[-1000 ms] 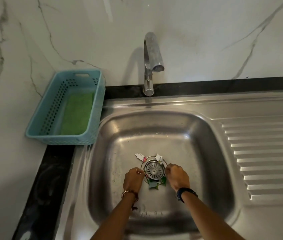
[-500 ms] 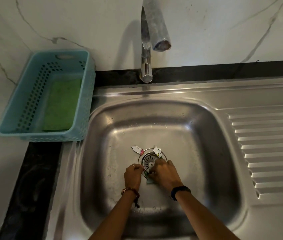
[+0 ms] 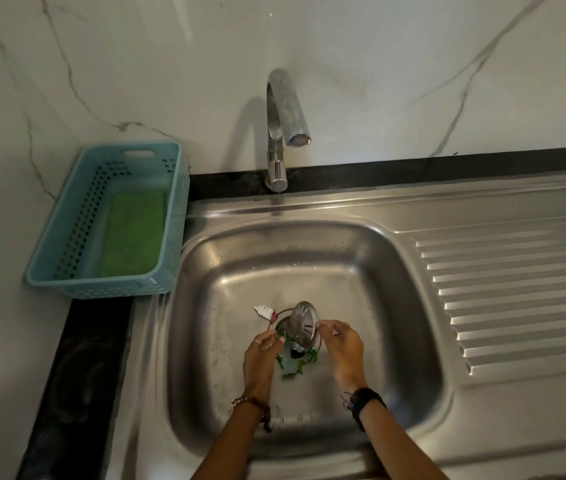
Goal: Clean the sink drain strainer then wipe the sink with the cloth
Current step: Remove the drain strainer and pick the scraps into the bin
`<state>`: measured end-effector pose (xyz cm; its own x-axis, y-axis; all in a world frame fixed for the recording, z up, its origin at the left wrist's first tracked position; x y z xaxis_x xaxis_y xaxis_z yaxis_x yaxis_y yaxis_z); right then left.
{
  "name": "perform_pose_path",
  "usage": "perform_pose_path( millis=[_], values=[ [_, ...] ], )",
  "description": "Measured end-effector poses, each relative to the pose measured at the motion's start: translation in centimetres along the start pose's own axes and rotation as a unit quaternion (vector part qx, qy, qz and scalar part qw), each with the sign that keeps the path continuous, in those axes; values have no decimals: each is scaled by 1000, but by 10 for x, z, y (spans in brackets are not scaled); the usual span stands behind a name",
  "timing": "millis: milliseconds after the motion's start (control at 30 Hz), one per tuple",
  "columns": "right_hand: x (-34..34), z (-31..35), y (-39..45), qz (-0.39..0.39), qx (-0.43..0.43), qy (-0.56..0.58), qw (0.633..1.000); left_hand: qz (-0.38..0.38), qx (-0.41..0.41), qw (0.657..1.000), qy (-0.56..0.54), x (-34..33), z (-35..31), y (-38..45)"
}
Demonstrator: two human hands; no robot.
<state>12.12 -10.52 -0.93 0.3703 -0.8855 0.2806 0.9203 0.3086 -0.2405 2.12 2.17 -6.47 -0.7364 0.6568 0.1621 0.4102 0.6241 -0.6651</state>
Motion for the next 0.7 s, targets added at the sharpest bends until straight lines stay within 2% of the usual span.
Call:
perform_pose_path(
  millis=[133,200,333,500,600,700],
  values=[
    [15,11,-15,-12,-56,112,992,4,-9,998,-70,-7,-15,-15],
    [18,15,-20,-3,-74,135,988,28,-26,994,-103,-14,-30,-23],
    [29,23,-21,15,-101,168,981,20,-34,992,-119,-24,-57,-31],
    [62,32,-5,3,-72,203,976,29,-57,991,-119,-44,-86,-42],
    [100,39,14,-29,-24,198,979,31,-88,989,-115,-76,-107,-53],
    [139,45,37,-67,8,212,975,25,-86,992,-93,-119,-125,-57]
  ],
)
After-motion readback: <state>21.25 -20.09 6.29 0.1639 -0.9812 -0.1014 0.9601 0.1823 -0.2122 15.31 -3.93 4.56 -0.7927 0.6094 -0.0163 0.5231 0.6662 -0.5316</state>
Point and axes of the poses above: each hand's wrist, its own y-axis towards the middle knuckle, its own x-axis out of the back of the hand, z = x × y, the point moved 6 cm from there along y, towards the middle knuckle, and after that the axes turned 6 degrees about x, right-handed, at the moved point
